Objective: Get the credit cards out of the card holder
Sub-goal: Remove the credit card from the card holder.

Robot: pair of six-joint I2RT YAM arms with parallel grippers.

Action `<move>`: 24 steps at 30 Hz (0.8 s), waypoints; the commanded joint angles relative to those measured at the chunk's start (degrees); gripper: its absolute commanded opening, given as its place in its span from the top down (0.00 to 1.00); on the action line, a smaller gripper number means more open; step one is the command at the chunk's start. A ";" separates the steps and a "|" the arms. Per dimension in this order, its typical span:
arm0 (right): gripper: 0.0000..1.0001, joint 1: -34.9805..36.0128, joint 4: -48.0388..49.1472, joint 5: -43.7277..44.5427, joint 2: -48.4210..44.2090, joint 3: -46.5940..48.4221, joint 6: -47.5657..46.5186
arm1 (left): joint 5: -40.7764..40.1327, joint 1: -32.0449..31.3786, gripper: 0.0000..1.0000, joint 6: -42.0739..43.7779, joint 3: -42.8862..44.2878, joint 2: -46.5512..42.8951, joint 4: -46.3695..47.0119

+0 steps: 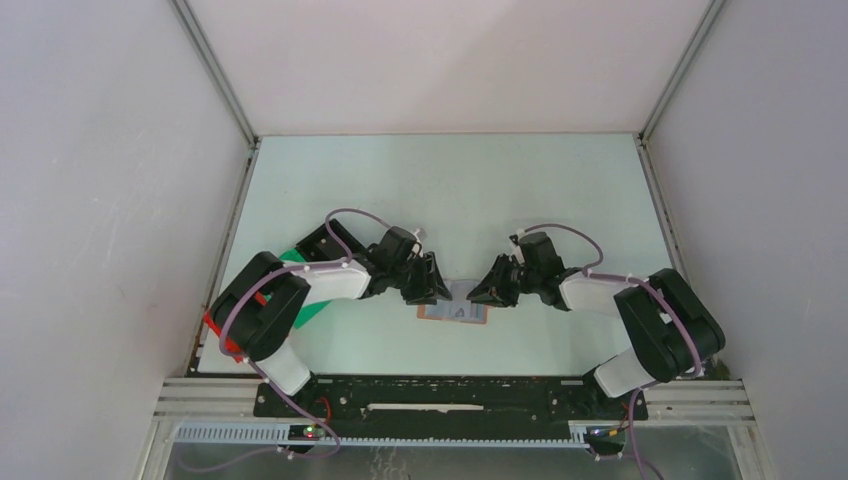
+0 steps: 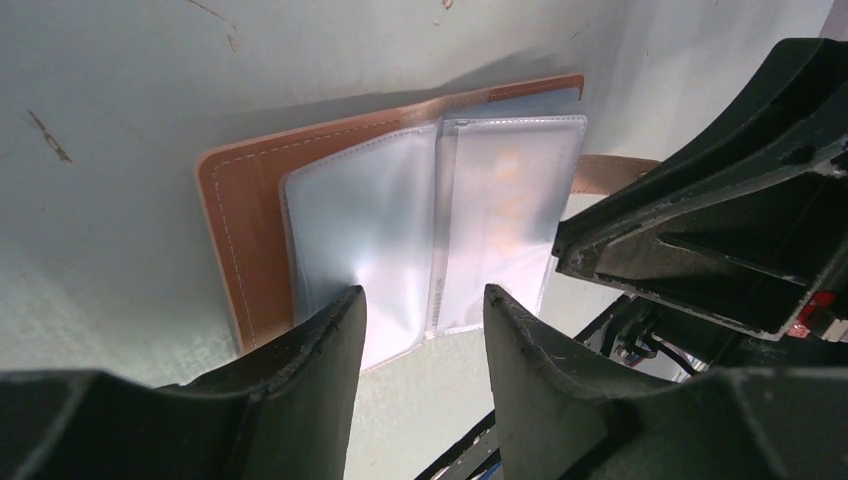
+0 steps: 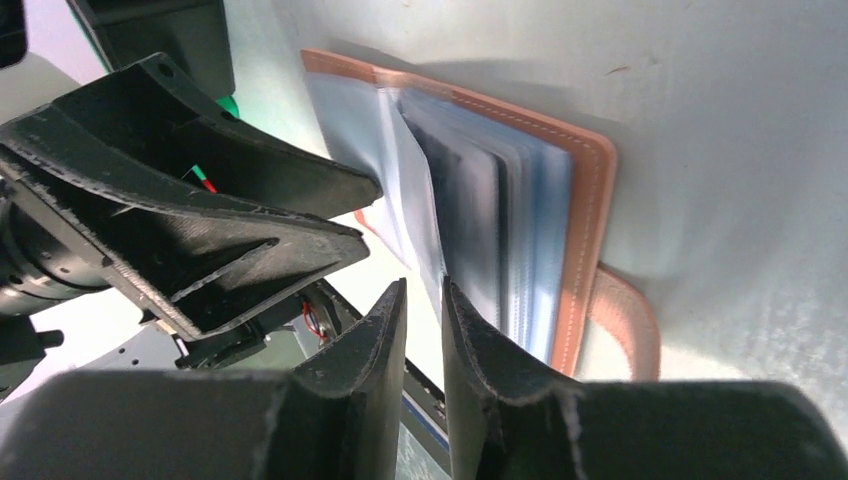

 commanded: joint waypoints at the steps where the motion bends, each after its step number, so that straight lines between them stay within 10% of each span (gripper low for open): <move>1: 0.72 1.84 0.94 -1.56 -2.41 1.17 1.67 | -2.88 -0.02 0.47 1.54 -2.85 1.57 -3.08; 24: 0.72 5.57 0.02 -2.68 1.56 7.46 1.10 | -1.67 6.63 0.39 0.37 -0.96 -15.82 -15.01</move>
